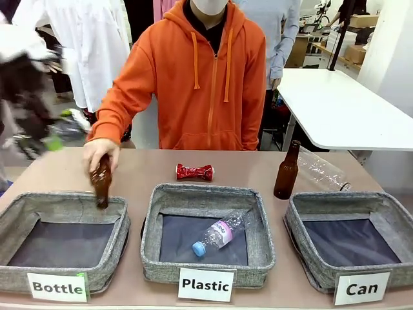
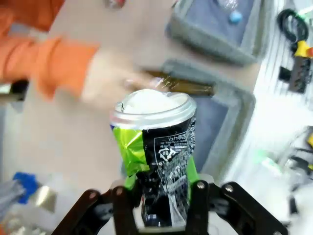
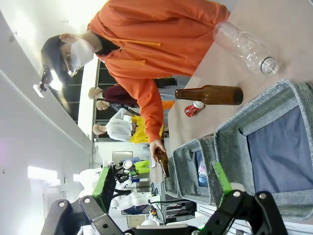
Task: Sort the can waste into the basket.
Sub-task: Pick up the can waste from the table and place it in the right Fabric basket.
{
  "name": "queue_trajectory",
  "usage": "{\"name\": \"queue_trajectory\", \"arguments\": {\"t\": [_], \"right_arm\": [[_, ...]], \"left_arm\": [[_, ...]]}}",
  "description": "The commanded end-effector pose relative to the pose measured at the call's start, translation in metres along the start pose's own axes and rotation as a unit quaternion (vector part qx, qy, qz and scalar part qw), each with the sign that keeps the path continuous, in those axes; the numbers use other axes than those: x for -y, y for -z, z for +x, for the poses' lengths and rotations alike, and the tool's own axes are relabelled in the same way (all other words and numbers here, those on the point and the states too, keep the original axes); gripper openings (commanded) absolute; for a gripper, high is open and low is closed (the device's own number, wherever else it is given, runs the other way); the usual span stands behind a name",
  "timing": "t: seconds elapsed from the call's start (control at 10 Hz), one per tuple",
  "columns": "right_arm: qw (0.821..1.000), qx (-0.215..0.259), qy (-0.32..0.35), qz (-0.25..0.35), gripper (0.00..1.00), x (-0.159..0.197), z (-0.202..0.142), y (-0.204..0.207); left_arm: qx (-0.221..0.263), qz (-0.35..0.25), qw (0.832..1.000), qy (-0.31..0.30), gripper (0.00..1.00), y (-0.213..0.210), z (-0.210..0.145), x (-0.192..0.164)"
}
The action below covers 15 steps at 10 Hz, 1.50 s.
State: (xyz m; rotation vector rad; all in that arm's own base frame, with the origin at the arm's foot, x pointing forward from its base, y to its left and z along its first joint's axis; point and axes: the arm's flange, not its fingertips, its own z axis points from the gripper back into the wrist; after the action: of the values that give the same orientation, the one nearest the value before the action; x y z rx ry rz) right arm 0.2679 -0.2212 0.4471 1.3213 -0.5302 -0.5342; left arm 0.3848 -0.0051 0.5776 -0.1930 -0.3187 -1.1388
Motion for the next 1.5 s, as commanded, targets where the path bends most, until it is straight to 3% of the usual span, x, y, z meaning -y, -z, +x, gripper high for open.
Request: {"name": "queue_trajectory", "arguments": {"t": [0.0, 0.1, 0.2, 0.3, 0.4, 0.6, 1.0, 1.3, 1.4], "right_arm": [[1.000, 0.005, -0.010, 0.011, 1.00, -0.002, 0.004, 0.000], [1.000, 0.005, -0.010, 0.011, 1.00, -0.002, 0.004, 0.000], [1.000, 0.005, -0.010, 0.011, 1.00, -0.002, 0.004, 0.000], [1.000, 0.005, -0.010, 0.011, 1.00, -0.002, 0.004, 0.000], [1.000, 0.005, -0.010, 0.011, 1.00, -0.002, 0.004, 0.000], [1.000, 0.005, -0.010, 0.011, 1.00, -0.002, 0.004, 0.000], [1.000, 0.005, -0.010, 0.011, 1.00, -0.002, 0.004, 0.000], [1.000, 0.005, -0.010, 0.011, 1.00, -0.002, 0.004, 0.000], [1.000, 0.005, -0.010, 0.011, 1.00, -0.002, 0.004, 0.000]], "left_arm": [[0.087, 0.007, 0.995, -0.037, 0.40, -0.082, -0.129, 0.010], [0.149, 0.036, 0.984, -0.089, 0.40, -0.122, -0.184, 0.036], [0.219, 0.070, 0.968, -0.105, 0.40, -0.147, -0.238, 0.073], [0.261, 0.083, 0.951, -0.145, 0.40, -0.148, -0.274, 0.097], [0.284, 0.089, 0.939, -0.173, 0.40, -0.138, -0.297, 0.106], [0.305, 0.086, 0.931, -0.180, 0.40, -0.127, -0.313, 0.118], [0.261, 0.061, 0.955, -0.126, 0.40, -0.130, -0.261, 0.103], [0.205, -0.006, 0.977, -0.067, 0.40, -0.118, -0.167, 0.091], [0.163, -0.024, 0.985, -0.044, 0.40, -0.105, -0.124, 0.085]]}}
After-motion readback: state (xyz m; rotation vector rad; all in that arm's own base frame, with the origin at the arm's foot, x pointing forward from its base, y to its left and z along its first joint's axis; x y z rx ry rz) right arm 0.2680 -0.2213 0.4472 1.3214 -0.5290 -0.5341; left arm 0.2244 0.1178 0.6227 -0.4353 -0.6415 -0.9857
